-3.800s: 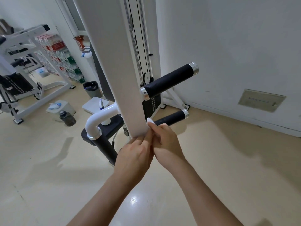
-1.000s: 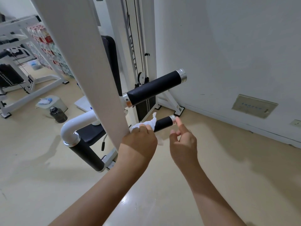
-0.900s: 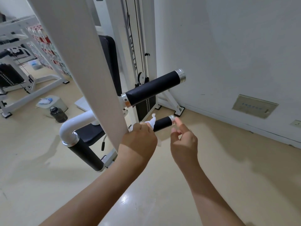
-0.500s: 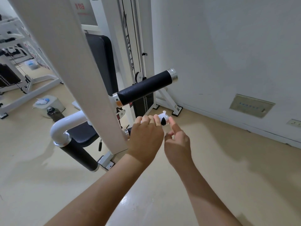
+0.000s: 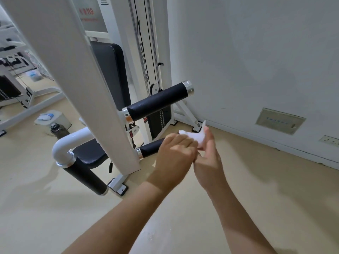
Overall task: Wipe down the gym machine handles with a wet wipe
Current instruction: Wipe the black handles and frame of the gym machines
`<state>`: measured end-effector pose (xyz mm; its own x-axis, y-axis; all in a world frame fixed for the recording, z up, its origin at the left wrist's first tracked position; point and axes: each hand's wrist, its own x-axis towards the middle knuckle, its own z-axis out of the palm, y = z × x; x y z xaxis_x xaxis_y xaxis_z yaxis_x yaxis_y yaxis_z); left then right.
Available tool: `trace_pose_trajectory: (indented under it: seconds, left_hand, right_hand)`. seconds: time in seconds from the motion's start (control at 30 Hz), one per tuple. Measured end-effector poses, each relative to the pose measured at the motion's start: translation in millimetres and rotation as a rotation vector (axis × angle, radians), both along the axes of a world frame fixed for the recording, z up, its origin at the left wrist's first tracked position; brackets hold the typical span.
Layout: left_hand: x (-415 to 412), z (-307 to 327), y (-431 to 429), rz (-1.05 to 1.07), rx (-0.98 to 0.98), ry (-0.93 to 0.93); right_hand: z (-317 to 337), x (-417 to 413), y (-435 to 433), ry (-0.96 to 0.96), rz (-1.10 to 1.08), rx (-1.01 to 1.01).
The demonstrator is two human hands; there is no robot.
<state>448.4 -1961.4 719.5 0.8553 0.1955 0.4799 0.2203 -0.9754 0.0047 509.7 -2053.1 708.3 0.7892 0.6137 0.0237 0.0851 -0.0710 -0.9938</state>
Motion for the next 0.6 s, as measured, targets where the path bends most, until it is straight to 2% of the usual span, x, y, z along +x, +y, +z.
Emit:
trace_pose_trajectory:
  seconds: [0.13, 0.2, 0.33, 0.43, 0.5, 0.6]
  left_hand:
    - [-20, -2, -17, 0.079, -0.414, -0.021]
    - [-23, -1, -17, 0.120, -0.496, -0.063]
    - [-29, 4, -22, 0.139, -0.470, -0.092]
    - [-33, 9, -19, 0.241, -0.285, -0.052]
    - [-34, 10, -15, 0.299, -0.160, -0.008]
    - [-34, 11, -15, 0.296, -0.107, 0.038]
  right_hand:
    - [9, -2, -20, -0.079, 0.008, -0.135]
    - [7, -2, -19, -0.092, 0.046, -0.152]
    - [0, -2, -10, -0.213, -0.097, -0.171]
    - [-3, -8, 0, -0.370, -0.289, -0.081]
    - [-11, -15, 7, -0.532, -0.288, -0.046]
    - [-25, -22, 12, -0.638, -0.191, -0.036]
